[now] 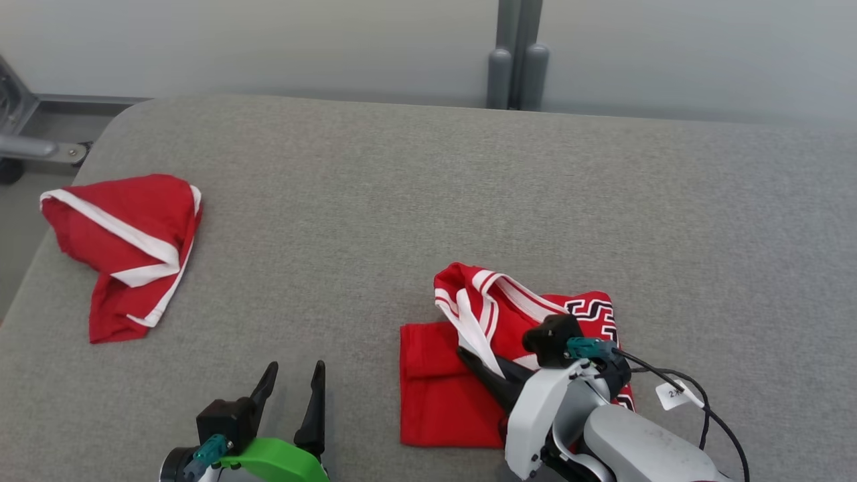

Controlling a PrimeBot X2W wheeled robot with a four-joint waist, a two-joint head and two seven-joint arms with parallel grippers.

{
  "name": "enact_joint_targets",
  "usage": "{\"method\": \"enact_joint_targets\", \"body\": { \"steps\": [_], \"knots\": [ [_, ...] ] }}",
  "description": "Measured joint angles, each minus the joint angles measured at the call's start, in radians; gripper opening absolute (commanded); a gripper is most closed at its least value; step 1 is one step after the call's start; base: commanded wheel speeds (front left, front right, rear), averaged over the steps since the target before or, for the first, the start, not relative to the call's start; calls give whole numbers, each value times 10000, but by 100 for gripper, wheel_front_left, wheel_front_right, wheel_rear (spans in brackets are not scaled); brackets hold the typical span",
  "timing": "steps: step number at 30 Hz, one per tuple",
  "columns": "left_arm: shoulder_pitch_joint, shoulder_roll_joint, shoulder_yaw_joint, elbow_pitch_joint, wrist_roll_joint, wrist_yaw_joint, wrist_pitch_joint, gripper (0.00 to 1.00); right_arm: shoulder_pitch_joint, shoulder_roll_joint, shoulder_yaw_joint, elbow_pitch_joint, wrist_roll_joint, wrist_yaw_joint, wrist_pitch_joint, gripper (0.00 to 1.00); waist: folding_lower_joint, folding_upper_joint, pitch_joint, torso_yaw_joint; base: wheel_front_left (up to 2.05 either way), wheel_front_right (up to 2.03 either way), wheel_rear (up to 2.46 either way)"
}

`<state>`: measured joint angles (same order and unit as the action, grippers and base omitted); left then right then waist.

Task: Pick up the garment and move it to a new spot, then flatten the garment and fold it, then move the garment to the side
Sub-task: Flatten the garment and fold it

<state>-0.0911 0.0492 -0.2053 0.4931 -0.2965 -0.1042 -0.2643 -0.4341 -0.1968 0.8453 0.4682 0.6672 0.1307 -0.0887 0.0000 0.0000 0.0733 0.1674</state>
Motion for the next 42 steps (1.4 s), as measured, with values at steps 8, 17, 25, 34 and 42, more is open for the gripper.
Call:
{"method": "enact_joint_targets", "body": {
  "steps": [8, 17, 25, 34, 42],
  "knots": [
    [124, 4, 90, -65, -19, 90, 0, 100, -719, 685, 278, 949, 445, 0, -980, 100, 0, 0, 146, 745, 0, 0, 0],
    [162, 2, 332, -362, -79, 180, 0, 100, -618, -405, -1946, -257, 763, 0, -1730, 100, 0, 0, 170, 197, 0, 0, 0],
    [132, 0, 297, -416, -88, 182, 0, 100, 847, -863, -2752, -1129, 341, 0, -1739, 100, 0, 0, 122, -283, 0, 0, 0],
    [132, 0, 199, -366, -17, 150, 0, 100, 912, -763, -1198, -1229, 449, 0, -1572, 100, 0, 0, 29, -168, 0, 0, 0],
    [210, 2, 178, -297, -13, 117, 0, 100, 400, -347, -903, 347, 115, 0, -1337, 100, 0, 0, -49, 301, 0, 0, 0]
  ]
}}
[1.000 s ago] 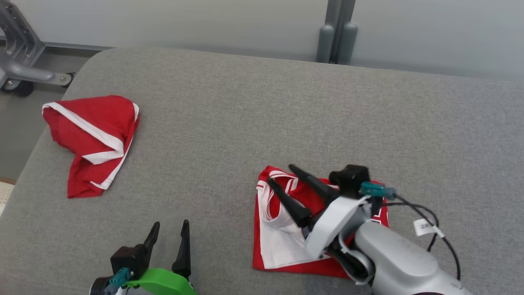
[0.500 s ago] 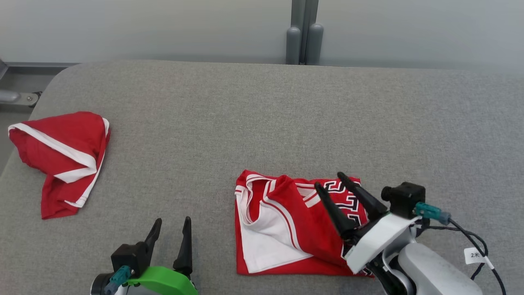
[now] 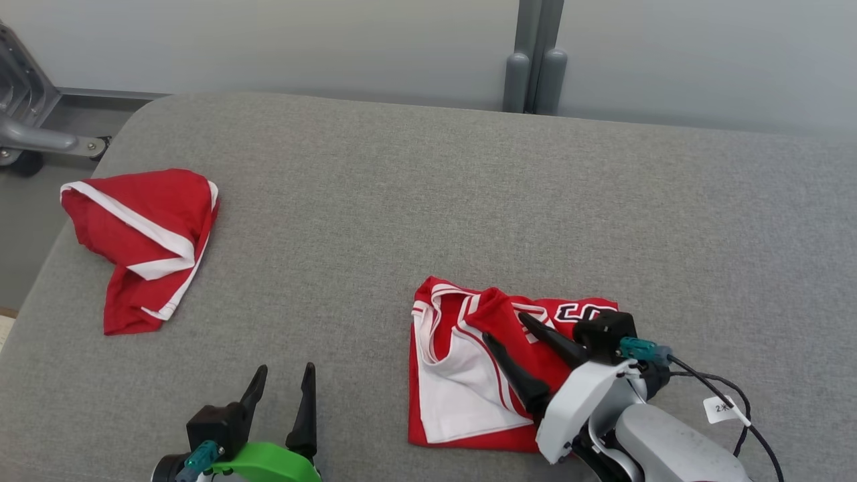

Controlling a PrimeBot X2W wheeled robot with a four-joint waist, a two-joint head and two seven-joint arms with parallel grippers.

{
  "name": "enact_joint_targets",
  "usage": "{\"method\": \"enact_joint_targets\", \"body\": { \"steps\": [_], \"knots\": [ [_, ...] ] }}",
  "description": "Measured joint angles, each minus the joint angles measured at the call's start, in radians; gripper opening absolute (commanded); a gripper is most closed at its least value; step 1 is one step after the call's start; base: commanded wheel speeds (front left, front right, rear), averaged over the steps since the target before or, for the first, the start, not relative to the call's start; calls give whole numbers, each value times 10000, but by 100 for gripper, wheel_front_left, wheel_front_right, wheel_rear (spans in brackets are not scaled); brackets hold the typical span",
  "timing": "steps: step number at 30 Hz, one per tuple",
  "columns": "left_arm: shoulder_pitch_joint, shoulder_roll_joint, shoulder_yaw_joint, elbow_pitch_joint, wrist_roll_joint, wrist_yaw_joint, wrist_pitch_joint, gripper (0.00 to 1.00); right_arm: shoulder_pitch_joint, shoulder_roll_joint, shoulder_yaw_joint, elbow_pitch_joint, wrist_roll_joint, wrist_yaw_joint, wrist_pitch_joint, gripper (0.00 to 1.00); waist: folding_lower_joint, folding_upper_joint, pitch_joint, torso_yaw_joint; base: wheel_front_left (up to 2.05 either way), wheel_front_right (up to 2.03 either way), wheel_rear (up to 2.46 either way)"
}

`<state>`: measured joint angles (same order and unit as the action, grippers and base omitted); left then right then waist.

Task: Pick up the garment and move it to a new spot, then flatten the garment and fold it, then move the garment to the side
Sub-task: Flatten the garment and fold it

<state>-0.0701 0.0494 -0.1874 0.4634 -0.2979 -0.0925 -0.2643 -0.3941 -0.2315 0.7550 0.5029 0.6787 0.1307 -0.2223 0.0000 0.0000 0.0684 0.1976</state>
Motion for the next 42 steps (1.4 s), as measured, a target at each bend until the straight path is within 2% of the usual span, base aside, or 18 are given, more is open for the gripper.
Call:
{"method": "enact_joint_targets", "body": {
  "steps": [1, 3, 4, 5, 11, 13, 14, 15, 17, 19, 22, 25, 27, 31, 35, 38, 42],
  "knots": [
    [23, 0, 25, 0, 12, 0, 0, 100, -64, 65, 33, 102, -25, 0, 6, 93, 0, 0, -9, 50, 0, 0, 0],
    [52, 0, 46, 0, 27, 0, 0, 100, -171, 186, 155, 290, -59, 0, 0, 42, 0, 0, -29, 123, 0, 0, 0],
    [71, 0, 54, 0, 33, 0, 0, 100, -210, 230, 232, 368, -75, 0, -6, 4, 0, 0, -41, 148, 0, 0, 0],
    [92, 0, 58, 4, 42, 0, 0, 100, -244, 268, 347, 408, -96, 0, -10, 0, 0, 0, -50, 164, 0, 0, 0],
    [121, 0, 100, -17, 38, 2, 0, 100, -435, 267, 1300, 274, -104, 0, -82, 0, 0, 0, -60, 88, 0, 0, 0],
    [118, 0, 107, -52, 25, 2, 0, 100, -450, 151, 2336, -301, 313, 0, 81, 0, 0, 0, -63, -12, 0, 0, 0],
    [118, 0, 117, -56, 23, 4, 0, 100, -451, 48, 2765, -573, 589, 0, 228, 38, 0, 0, -66, -49, 0, 0, 0],
    [118, -2, 128, -58, 23, 4, 0, 100, -453, -56, 3204, -876, 853, 0, 372, 100, 0, 0, -68, -89, 0, 0, 0],
    [117, 0, 176, -63, 23, 8, 0, 100, -488, -397, 3973, -1513, 1484, 8, 506, 100, 0, 0, -73, -180, 0, 0, 0],
    [117, 0, 224, -81, 25, 38, 0, 100, -616, -805, 4263, -1847, 1948, 8, 328, 100, 0, 0, -85, -290, 0, 0, 0],
    [121, -2, 345, -117, 96, 63, 0, 100, -816, -1279, 3678, -1732, 2313, 6, -161, 100, 0, 0, -117, -488, 0, 0, 0],
    [143, -2, 522, -174, 199, 127, 0, 100, -784, -1430, 2389, -1101, 2146, 0, -362, 100, 0, 0, -182, -727, 0, 0, 0],
    [196, 4, 616, -215, 276, 151, 0, 100, -545, -1325, 1085, -811, 1620, -2, -393, 100, 0, 0, -238, -902, 0, 0, 0],
    [273, -2, 823, -355, 520, 245, 0, 100, 370, -899, -1375, -541, 29, 0, -401, 100, 0, 0, -376, -1251, 0, 0, 0],
    [373, -2, 1037, -564, 761, 320, 0, 100, 1334, -232, -3737, -777, -1768, 0, -403, 100, 0, 1, -513, -1562, 0, 0, 0],
    [399, -2, 1212, -761, 1076, 462, 0, 100, 2036, 364, -4987, -1168, -2849, 0, -403, 100, 0, 0, -592, -1738, 0, 0, 0],
    [504, -4, 1267, -957, 1269, 489, 0, 100, 2664, 963, -6034, -1636, -3682, 0, -401, 100, 0, 0, -680, -1862, 0, 0, 0]
  ]
}}
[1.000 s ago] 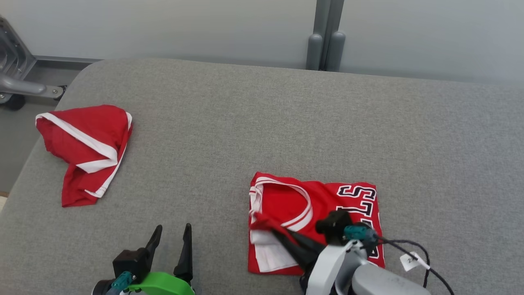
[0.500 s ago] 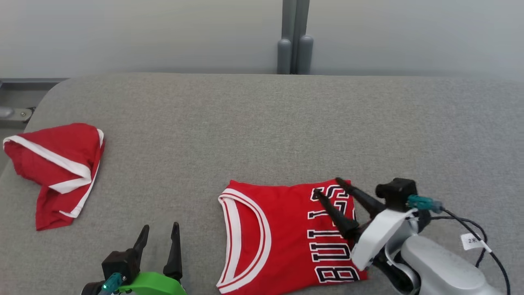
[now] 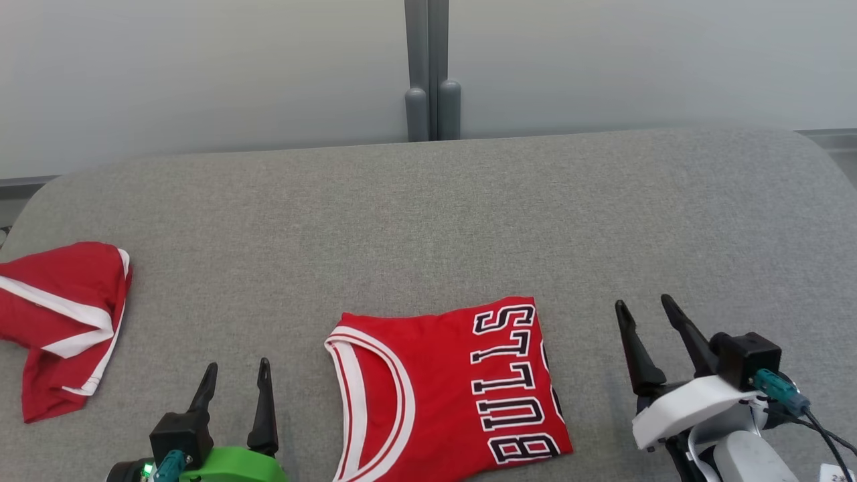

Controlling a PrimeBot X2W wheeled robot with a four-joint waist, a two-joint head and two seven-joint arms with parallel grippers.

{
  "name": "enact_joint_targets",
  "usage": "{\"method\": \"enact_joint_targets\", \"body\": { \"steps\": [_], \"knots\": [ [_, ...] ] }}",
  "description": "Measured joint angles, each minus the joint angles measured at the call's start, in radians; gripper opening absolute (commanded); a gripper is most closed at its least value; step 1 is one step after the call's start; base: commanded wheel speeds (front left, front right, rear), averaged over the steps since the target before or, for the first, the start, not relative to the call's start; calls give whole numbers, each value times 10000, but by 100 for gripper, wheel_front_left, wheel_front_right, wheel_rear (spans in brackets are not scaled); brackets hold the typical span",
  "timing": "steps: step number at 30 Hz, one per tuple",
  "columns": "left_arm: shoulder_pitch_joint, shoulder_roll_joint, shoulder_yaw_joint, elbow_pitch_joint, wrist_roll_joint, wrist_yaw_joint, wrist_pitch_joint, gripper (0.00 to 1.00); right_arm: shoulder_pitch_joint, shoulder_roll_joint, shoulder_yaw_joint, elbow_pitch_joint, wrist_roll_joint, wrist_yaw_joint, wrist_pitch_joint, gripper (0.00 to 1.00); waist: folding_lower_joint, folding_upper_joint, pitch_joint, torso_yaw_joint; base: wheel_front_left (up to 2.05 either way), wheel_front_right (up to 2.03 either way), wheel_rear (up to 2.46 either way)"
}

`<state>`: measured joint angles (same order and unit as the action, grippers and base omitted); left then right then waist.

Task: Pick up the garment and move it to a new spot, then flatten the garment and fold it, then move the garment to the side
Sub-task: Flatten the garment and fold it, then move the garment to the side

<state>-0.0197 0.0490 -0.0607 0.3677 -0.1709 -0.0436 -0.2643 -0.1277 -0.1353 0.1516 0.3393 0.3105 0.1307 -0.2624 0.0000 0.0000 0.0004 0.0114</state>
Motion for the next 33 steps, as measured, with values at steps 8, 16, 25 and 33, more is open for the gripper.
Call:
{"method": "enact_joint_targets", "body": {
  "steps": [8, 16, 25, 33],
  "knots": [
    [341, 0, 194, -125, 92, 0, 0, 100, 817, 583, -1271, -506, -596, 0, -2, 100, 0, 0, -253, -33, 0, 0, 0],
    [668, 2, 380, -155, 107, 12, 0, 100, 1021, 692, -1373, -612, -1016, 0, -2, 100, 0, 0, -444, -64, 0, 0, 0],
    [888, 0, 591, -272, 132, -17, 0, 100, 1198, 740, -1296, -629, -1239, 0, -2, 100, 0, 0, -522, 70, 0, 0, 0],
    [890, 0, 472, -286, 190, -107, 0, 100, 1199, 769, -1177, -546, -1195, 2, -2, 100, 0, 0, -475, 158, 0, 0, 0]
  ]
}}
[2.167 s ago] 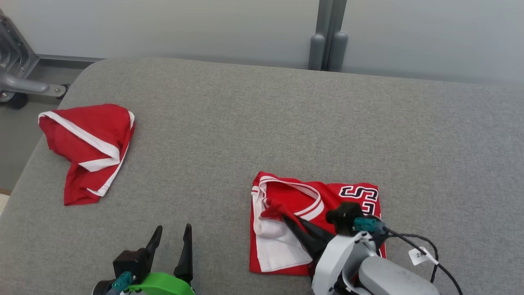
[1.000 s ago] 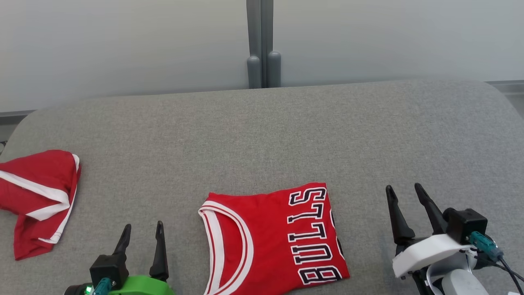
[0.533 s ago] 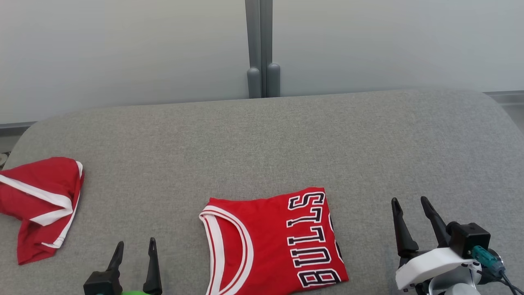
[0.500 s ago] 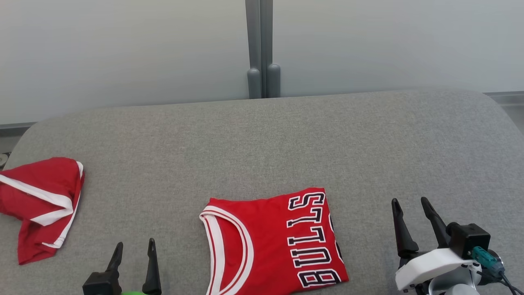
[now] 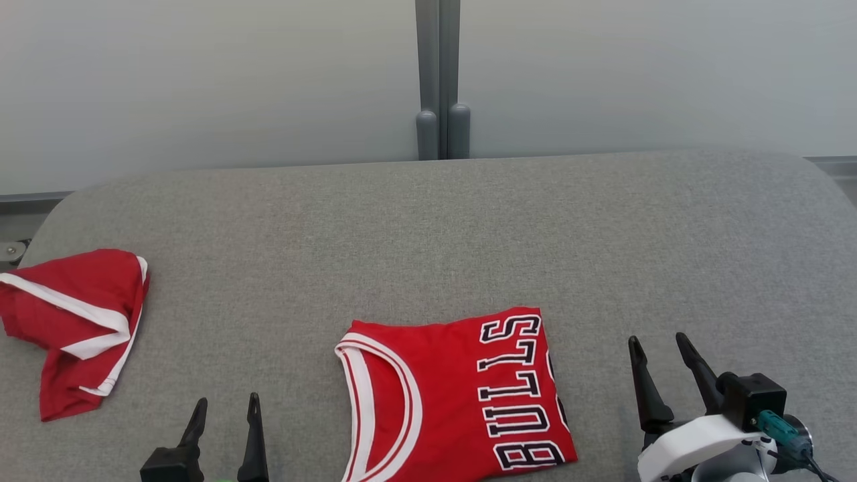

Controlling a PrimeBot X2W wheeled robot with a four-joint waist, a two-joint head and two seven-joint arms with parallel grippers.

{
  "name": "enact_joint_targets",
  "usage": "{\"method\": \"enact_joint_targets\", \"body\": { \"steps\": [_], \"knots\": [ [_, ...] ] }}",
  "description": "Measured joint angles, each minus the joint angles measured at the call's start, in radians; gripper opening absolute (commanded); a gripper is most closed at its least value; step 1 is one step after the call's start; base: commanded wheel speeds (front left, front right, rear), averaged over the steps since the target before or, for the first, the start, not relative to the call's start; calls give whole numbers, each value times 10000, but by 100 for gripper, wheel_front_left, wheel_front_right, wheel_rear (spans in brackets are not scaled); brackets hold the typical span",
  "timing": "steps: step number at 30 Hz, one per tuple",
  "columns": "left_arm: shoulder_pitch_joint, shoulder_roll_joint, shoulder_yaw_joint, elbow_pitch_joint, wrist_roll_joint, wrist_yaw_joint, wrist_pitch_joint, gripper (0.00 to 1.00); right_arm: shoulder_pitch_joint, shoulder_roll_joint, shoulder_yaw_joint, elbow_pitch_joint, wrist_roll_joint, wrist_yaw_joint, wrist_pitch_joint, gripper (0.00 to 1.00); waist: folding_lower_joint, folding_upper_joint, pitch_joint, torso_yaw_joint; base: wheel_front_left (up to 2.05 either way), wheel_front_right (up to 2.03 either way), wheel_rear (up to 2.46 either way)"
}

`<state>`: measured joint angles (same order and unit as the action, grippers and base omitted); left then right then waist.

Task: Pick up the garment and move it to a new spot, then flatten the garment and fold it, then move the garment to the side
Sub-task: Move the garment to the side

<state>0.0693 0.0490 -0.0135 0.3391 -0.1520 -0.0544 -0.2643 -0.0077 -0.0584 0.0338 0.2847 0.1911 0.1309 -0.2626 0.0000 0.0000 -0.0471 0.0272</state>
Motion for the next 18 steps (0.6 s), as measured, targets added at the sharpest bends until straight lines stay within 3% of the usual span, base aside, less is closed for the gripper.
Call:
{"method": "enact_joint_targets", "body": {
  "steps": [8, 18],
  "knots": [
    [-72, 0, -314, 36, 42, -61, 0, 100, -1, 31, 405, 410, 374, 0, 0, 100, 0, 0, 171, 346, 0, 0, 0],
    [-394, 0, -851, -19, -171, 29, 0, 100, -516, 48, 1248, 1555, 1237, 0, 0, 100, 0, 0, 751, 1303, 0, 0, 0]
  ]
}}
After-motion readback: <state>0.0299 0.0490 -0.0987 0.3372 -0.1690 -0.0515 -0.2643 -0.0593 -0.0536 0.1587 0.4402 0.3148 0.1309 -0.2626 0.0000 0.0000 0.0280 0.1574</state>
